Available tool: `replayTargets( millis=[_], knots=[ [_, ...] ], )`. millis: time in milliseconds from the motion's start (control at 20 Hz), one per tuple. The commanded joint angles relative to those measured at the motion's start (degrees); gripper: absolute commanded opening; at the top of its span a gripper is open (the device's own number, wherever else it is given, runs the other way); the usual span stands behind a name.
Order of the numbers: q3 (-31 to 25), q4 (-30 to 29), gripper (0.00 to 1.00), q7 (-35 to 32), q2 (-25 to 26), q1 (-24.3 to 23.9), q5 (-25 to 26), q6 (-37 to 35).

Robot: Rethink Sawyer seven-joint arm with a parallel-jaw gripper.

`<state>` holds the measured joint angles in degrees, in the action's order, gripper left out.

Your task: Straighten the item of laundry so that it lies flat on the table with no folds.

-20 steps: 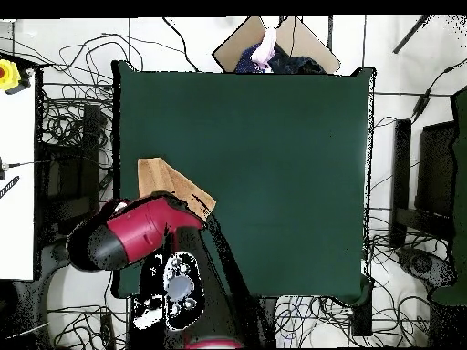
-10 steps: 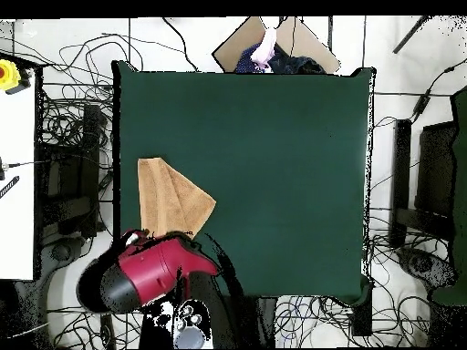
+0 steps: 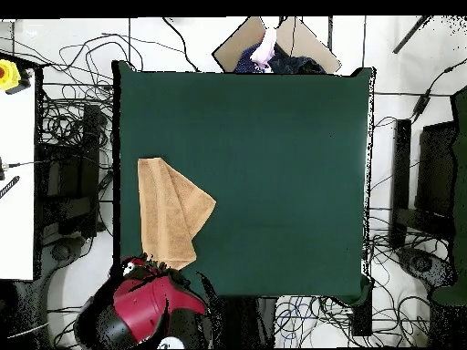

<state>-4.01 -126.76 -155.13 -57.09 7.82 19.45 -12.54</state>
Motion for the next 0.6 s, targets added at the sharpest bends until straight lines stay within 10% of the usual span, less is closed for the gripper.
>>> replayTargets(
  millis=[50,600],
  knots=[
    [12.15,1.61,1.0,-13.31,10.72,7.21,-1.94,8.4],
    [16.04,4.16,1.0,-5.07,15.56,3.04,-1.46,13.59]
  ],
)
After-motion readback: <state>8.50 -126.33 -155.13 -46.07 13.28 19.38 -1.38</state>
